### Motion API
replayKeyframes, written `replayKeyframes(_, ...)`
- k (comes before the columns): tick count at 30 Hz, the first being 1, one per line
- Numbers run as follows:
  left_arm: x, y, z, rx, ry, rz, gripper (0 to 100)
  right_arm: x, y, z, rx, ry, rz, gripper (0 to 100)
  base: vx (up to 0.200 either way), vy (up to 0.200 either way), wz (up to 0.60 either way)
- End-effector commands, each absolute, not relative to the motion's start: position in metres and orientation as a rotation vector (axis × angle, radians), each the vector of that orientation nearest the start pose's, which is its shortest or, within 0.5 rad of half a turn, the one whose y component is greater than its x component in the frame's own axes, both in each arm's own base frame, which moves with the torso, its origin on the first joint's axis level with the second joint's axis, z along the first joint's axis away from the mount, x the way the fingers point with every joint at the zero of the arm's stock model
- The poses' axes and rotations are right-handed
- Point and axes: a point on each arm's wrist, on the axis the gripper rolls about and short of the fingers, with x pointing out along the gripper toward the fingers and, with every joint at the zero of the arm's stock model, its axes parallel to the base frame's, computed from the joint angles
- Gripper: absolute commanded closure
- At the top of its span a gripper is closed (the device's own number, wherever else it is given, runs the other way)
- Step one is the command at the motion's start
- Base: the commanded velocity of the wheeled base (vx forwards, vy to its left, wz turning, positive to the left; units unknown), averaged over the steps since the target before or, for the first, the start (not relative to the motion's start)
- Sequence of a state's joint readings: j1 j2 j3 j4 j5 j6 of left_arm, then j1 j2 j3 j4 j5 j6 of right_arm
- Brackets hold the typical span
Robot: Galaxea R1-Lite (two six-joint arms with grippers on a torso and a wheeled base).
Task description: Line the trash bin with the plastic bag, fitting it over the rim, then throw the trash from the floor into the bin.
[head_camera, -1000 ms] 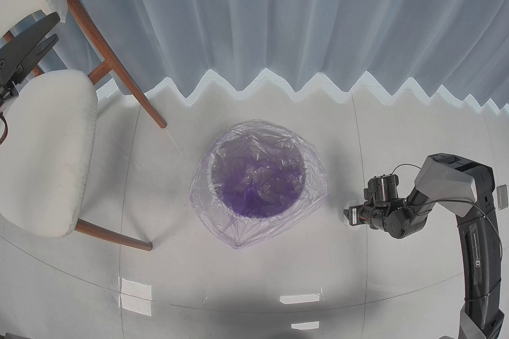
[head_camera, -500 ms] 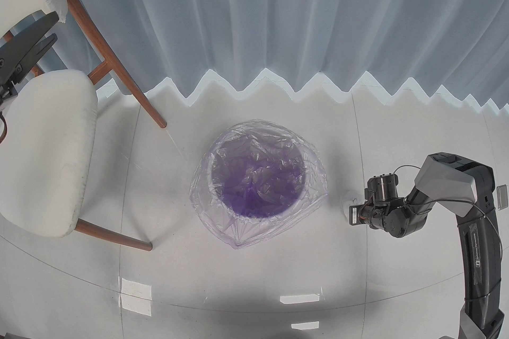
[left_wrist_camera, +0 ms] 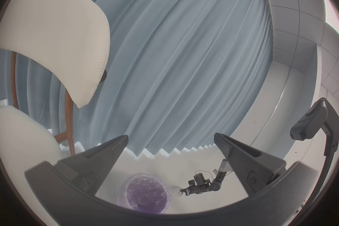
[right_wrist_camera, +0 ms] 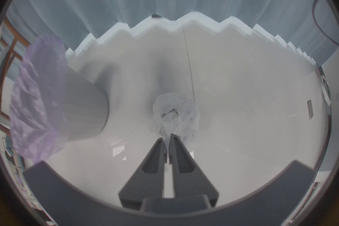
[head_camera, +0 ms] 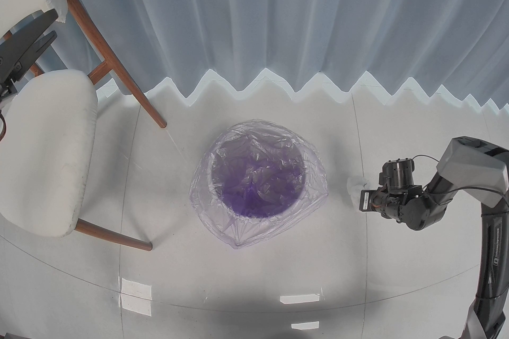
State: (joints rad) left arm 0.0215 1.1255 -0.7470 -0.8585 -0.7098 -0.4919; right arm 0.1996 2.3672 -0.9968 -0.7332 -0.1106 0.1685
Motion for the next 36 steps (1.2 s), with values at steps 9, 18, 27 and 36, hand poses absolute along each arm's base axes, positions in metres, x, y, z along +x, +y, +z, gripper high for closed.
replayKeyframes(9, 0.146, -0.012, 0.326, -0.281, -0.296, -0.78, 0, 0.293, 0.069, 0.109, 0.205, 0.398, 0.139, 100, 0.0, 0.0, 0.0)
replayKeyframes(18, 0.142, -0.025, 0.323, -0.305, -0.273, -0.857, 0, 0.271, 0.104, 0.119, 0.397, 0.207, 0.355, 100, 0.0, 0.0, 0.0)
replayKeyframes(27, 0.144, -0.031, 0.311, -0.325, -0.226, -0.889, 0, 0.251, 0.121, 0.121, 0.385, 0.063, 0.6, 100, 0.0, 0.0, 0.0)
replayKeyframes(36, 0.151, -0.04, 0.306, -0.343, -0.188, -0.93, 0, 0.254, 0.13, 0.129, 0.38, 0.025, 0.639, 100, 0.0, 0.0, 0.0)
